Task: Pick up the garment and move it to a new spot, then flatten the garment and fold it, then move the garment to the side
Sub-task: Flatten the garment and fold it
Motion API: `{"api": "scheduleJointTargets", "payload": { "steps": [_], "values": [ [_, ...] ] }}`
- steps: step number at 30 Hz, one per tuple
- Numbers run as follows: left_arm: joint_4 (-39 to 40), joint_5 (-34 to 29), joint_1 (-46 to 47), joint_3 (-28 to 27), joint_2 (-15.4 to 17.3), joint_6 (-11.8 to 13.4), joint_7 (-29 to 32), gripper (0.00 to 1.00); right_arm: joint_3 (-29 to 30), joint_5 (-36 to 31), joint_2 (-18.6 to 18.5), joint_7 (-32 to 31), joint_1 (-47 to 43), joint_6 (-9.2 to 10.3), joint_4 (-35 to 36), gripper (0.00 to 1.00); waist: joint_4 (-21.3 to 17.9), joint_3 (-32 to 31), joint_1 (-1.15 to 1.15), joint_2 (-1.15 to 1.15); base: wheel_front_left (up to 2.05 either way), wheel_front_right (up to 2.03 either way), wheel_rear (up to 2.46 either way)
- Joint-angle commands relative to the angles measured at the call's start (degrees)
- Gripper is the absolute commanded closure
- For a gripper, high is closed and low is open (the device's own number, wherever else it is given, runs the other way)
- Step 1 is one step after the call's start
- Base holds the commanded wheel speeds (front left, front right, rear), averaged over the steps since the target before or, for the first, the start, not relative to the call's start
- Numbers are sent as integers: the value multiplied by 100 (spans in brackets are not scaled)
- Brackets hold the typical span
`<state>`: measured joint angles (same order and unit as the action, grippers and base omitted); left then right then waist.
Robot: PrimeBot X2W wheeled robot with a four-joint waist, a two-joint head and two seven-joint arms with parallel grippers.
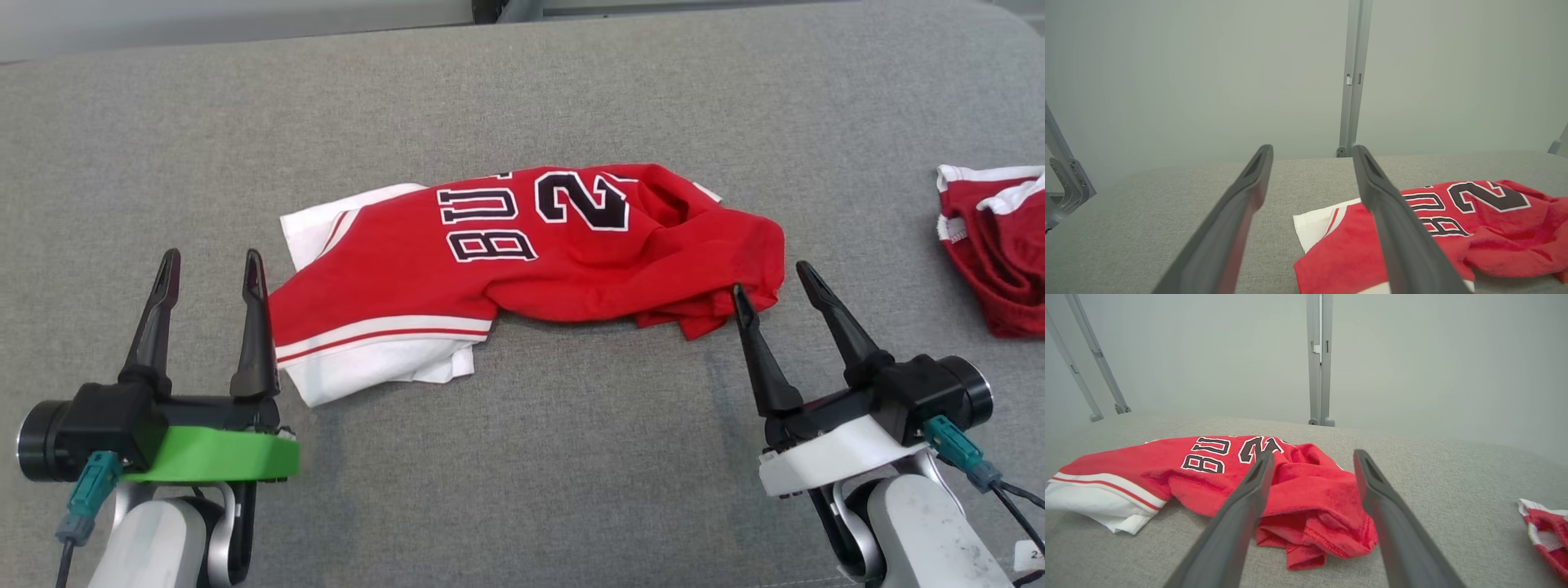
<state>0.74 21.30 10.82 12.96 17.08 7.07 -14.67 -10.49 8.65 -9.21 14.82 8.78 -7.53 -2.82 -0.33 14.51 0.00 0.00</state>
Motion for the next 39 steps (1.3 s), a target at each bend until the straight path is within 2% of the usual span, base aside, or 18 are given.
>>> {"api": "scheduleJointTargets", "payload": {
  "steps": [1, 14, 26, 34, 39],
  "values": [
    [16, 14, -83, -18, 38, 29, -6, 0, 37, -62, 33, 32, -84, 9, 65, 0, -24, -136, 0, 0, 0, 0, 0],
    [198, 42, -649, 115, 24, 156, 85, 0, 792, 155, 278, -157, -558, 8, 552, 0, -70, -641, 0, 0, 0, 0, 0],
    [247, 51, -665, 240, 51, 148, 159, 0, 839, 237, 341, -240, -634, 8, 613, 0, -30, -638, 0, 0, 0, 0, 0],
    [-269, 549, -794, 553, -99, -181, 837, 0, 754, 281, 329, -263, -529, 8, 615, 0, -35, -496, 0, 0, 0, 0, 0],
    [-630, 788, -748, 546, -199, -244, 996, 0, 724, 307, 329, -253, -480, 8, 610, 0, -76, -378, 0, 0, 0, 0, 0]
  ]
}}
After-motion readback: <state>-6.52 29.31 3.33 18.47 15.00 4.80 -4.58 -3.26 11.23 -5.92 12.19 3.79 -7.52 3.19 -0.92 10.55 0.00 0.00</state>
